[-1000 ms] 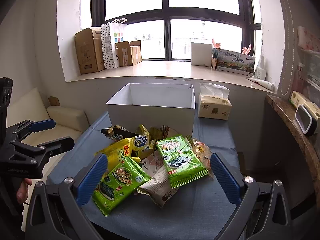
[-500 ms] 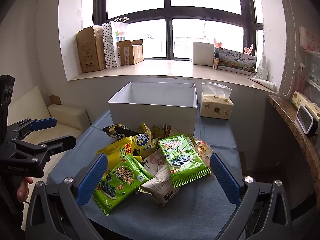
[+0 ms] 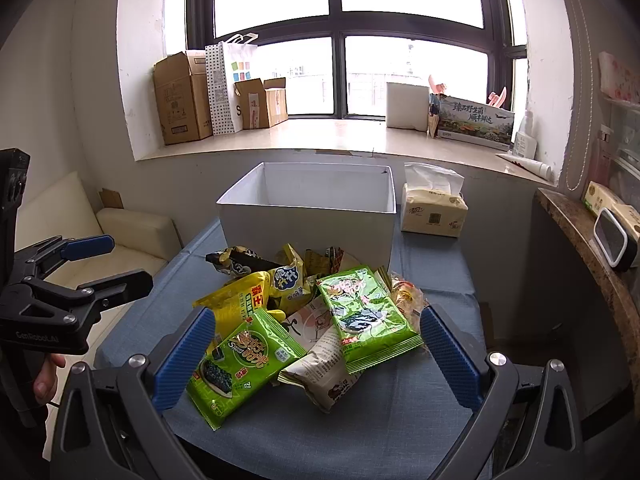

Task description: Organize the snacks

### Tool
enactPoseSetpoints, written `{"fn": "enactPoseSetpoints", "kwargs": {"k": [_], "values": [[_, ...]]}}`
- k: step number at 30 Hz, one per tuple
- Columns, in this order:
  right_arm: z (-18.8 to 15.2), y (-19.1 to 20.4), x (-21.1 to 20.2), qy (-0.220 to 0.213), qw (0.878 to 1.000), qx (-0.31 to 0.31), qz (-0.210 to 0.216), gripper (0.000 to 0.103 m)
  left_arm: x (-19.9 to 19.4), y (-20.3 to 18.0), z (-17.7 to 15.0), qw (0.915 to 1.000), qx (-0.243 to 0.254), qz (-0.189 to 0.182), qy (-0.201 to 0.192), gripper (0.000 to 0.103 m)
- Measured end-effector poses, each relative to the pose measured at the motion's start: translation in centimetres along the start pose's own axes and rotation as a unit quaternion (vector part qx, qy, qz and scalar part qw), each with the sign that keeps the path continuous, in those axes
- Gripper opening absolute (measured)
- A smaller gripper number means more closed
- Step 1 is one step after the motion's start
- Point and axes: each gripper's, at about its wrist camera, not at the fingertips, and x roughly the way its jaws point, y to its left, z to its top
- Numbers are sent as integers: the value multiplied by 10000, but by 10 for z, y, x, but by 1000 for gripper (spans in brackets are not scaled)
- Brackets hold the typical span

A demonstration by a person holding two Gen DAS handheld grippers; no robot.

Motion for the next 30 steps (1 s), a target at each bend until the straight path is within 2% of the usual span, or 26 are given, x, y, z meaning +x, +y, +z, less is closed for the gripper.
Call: {"fn": "enactPoseSetpoints", "kwargs": {"k": [30], "values": [[-1,1,2,46,10000,-14,45,103,1,-1,-2,10000,26,-24,-32,103]]}}
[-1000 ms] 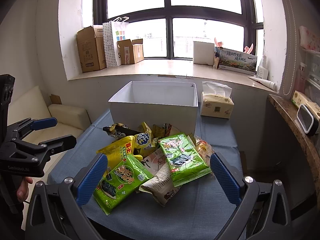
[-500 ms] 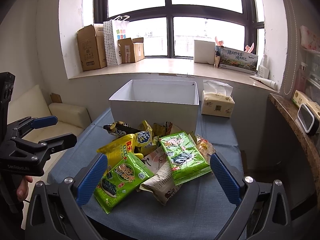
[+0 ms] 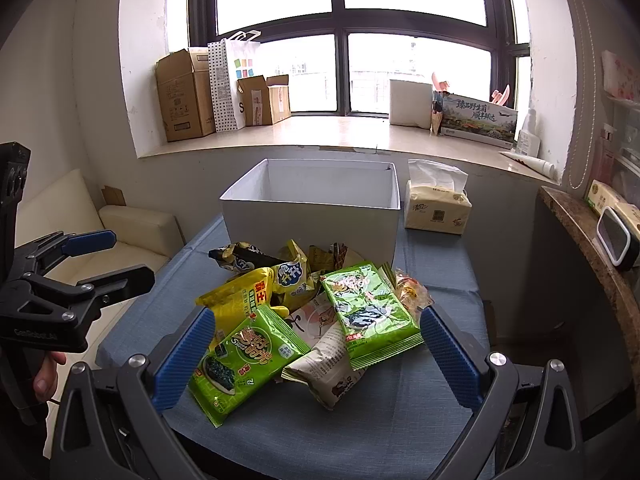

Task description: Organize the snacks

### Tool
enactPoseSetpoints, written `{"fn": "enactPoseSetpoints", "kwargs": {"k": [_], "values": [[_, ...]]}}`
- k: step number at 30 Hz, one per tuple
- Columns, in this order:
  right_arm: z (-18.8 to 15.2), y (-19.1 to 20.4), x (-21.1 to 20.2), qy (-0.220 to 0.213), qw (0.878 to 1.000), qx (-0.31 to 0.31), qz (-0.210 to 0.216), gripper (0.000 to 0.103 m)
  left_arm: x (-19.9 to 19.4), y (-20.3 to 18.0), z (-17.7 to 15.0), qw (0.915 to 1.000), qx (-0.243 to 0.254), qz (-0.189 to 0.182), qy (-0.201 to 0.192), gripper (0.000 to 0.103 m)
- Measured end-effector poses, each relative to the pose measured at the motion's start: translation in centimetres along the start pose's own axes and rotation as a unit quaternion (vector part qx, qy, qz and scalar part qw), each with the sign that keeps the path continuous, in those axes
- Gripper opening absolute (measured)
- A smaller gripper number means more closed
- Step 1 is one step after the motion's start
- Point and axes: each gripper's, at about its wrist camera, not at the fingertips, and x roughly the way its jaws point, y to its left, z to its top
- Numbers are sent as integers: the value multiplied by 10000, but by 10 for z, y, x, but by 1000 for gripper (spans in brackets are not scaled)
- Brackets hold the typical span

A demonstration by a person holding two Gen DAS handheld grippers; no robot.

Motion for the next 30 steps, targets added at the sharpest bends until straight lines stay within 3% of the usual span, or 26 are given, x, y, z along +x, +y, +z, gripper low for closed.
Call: {"fn": "enactPoseSetpoints", "kwargs": {"k": [12,23,27,28,30], "values": [[1,-5,23,173,9996,-210,37,103,0,1,-3,10000,8,-31,30,103],[4,-34,137,1159,9904,-721,208,103,9,2,-13,9997,41,-146,173,103],[3,-48,171,1479,9864,-577,415,103,16,2,-19,9994,39,-222,277,103],[2,-52,178,1566,9853,-531,434,102,17,1,-20,9993,75,-232,279,103],[-2,-57,187,1687,9838,-496,362,87,19,-1,-24,9993,176,-207,268,103]]}}
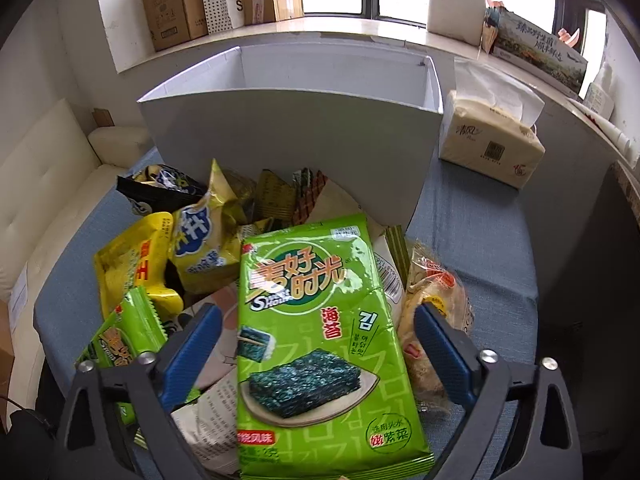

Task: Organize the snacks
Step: 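Grasp a green seaweed pack with the right tool while the left tool grasps another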

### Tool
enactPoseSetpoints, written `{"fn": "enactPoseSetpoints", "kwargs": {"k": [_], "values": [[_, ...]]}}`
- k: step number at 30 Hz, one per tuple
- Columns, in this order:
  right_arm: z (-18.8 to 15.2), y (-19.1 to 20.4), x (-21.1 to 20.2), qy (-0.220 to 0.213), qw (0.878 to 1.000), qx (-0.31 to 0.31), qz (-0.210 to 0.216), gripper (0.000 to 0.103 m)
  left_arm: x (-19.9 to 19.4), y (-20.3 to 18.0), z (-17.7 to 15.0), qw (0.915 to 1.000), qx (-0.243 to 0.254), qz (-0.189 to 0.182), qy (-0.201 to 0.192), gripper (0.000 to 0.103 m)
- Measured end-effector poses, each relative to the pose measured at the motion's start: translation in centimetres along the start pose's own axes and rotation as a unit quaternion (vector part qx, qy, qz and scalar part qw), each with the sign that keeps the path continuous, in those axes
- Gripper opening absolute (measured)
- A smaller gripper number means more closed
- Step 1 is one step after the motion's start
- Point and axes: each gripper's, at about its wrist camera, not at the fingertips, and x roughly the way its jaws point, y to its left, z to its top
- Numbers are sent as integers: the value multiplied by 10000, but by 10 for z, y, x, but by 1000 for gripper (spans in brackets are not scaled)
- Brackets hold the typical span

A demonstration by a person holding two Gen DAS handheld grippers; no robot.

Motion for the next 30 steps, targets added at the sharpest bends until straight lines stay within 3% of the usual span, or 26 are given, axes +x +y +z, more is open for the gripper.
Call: {"fn": "enactPoseSetpoints", "kwargs": {"k": [1,9,21,30], "values": [[-1,-2,2,38,10000,-5,-22,70,1,-1,-1,10000,43,12,-2,103],[-8,-3,-14,-88,9998,33,179,71,8,-11,-6,9996,261,-70,44,103],[-21,5,-138,-1527,9858,701,58,71,87,-45,-37,9899,1036,-186,946,103],[-62,6,-184,-1800,9769,1152,58,71,130,-54,-47,9814,1448,77,1259,103]]}}
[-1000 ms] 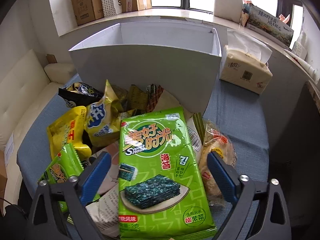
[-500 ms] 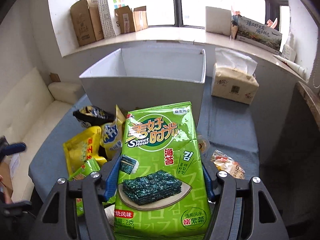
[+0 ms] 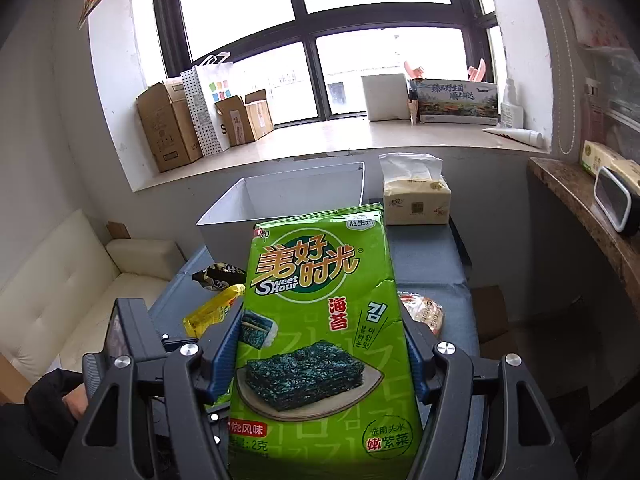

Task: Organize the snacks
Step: 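Grasp a green seaweed pack with the right tool while the left tool grasps another, then carry both green seaweed packs into the white box and open both tools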

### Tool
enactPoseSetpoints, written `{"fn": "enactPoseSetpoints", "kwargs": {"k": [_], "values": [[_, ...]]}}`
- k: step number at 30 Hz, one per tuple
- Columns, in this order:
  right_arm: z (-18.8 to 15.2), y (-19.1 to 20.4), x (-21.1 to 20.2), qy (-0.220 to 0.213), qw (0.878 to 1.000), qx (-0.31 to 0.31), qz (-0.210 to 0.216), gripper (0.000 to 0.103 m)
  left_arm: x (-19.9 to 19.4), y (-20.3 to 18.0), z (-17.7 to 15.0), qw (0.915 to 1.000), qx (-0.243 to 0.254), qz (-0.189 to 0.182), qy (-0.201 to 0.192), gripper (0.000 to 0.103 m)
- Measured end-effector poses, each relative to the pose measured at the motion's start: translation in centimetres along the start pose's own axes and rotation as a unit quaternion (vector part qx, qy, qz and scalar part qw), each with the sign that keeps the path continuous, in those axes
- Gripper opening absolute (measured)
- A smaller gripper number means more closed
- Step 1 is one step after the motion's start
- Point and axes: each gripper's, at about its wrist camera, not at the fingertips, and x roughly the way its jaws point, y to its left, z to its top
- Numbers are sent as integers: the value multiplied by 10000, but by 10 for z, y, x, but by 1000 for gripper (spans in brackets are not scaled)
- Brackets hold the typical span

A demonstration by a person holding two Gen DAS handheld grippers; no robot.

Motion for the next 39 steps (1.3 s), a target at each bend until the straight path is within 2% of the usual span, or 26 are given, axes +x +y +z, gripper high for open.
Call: {"fn": "enactPoseSetpoints", "kwargs": {"k": [1,2,3,4,5,7,11,16,21,24,28,32,36,38,39], "values": [[-3,-1,-2,21,10000,25,9,71,2,1,0,10000,-9,13,0,103],[-6,-1,-4,15,10000,46,-7,71,4,3,0,10000,-22,20,33,96],[-8,-2,-5,25,10000,59,-35,71,7,5,-1,9999,-38,18,94,80],[-9,-2,-5,52,10000,59,-48,71,8,5,-1,9999,-32,111,120,74],[-10,-3,-4,54,9999,74,-53,71,7,5,-2,9998,-4,147,105,72],[-10,-3,-5,40,10000,90,-9,71,1,9,-2,10000,-66,-26,36,71],[-10,1,-4,15,10000,43,17,71,-19,18,-2,9995,-245,-82,-181,71],[-11,10,3,-10,9999,4,125,72,-62,44,8,9949,-796,-243,-572,71],[8,27,34,-39,9996,-25,295,72,-96,90,49,9824,-1520,-340,-1030,71],[36,38,63,-82,9996,-119,250,72,-99,121,87,9759,-1818,-136,-1204,71],[86,37,109,-169,9994,-40,296,72,-79,165,139,9683,-2160,3,-1252,71],[132,26,170,17,9995,149,268,72,-41,200,182,9682,-2217,163,-1151,71],[161,7,228,185,9997,132,1,72,2,221,208,9667,-2396,107,-890,72],[169,-4,252,402,9981,430,173,73,18,225,212,9676,-2405,17,-771,74],[171,-8,260,455,9971,550,258,74,25,226,213,9680,-2402,-33,-729,83]]}}
